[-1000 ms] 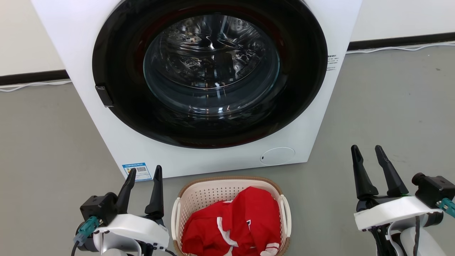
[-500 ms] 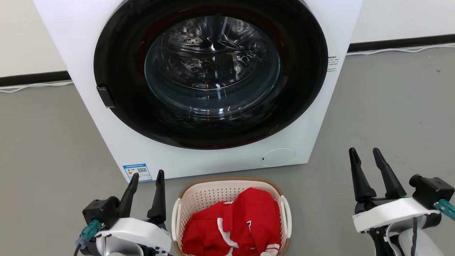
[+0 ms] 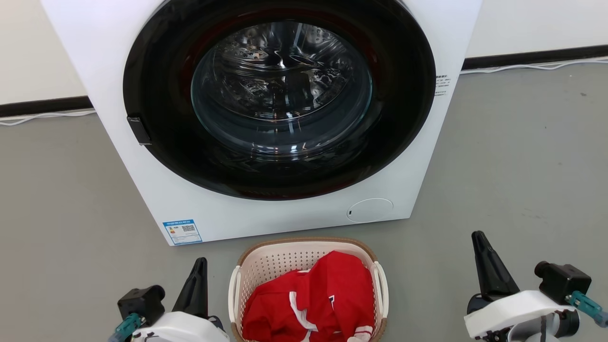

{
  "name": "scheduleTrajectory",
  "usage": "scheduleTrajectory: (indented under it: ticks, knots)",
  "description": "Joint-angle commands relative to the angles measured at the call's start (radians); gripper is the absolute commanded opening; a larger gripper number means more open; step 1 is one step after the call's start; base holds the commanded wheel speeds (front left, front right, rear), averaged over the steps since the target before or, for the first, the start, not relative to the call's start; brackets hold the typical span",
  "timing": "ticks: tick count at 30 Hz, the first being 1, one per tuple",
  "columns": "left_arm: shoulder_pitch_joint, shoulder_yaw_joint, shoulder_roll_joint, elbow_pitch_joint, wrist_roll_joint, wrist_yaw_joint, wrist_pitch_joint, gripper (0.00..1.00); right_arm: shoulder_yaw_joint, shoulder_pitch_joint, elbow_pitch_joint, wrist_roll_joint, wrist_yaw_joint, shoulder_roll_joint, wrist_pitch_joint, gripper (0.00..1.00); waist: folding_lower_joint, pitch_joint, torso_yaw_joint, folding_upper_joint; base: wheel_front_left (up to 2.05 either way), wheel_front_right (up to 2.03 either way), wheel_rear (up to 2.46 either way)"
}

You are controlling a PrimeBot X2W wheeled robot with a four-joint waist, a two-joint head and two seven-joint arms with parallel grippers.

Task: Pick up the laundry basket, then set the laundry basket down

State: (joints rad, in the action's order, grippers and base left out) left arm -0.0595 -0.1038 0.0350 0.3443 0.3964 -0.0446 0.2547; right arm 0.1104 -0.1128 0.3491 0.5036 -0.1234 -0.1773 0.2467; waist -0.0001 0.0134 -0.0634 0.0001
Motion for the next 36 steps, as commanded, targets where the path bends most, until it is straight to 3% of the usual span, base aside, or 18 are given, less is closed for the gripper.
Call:
scheduleTrajectory:
  ticks: [1,5,9,36]
  knots:
    - [-0.016,0.006,0.002,-0.016,0.023,-0.002,-0.008,0.0,-0.005,-0.018,-0.015,0.021,0.0,-0.006,-0.006,0.0,0.0002,0.0,0.001,-0.0001,0.0,0.0,0.0]
    - [-0.016,0.013,0.002,-0.019,0.062,-0.004,-0.021,0.0,-0.013,-0.016,-0.019,0.057,0.0,-0.002,-0.018,0.0,0.0023,-0.003,0.003,-0.0001,0.0,0.0,0.0]
    - [-0.017,0.021,0.003,-0.023,0.111,-0.008,-0.034,0.0,-0.021,-0.015,-0.023,0.101,-0.001,0.003,-0.032,0.0,0.0002,-0.001,0.006,-0.0001,0.0,0.0,0.0]
    - [-0.025,0.066,0.006,-0.04,0.363,-0.026,-0.11,0.0,-0.067,-0.011,-0.041,0.332,-0.002,0.031,-0.107,0.0,0.0001,-0.003,0.019,-0.0001,0.0,0.0,0.0]
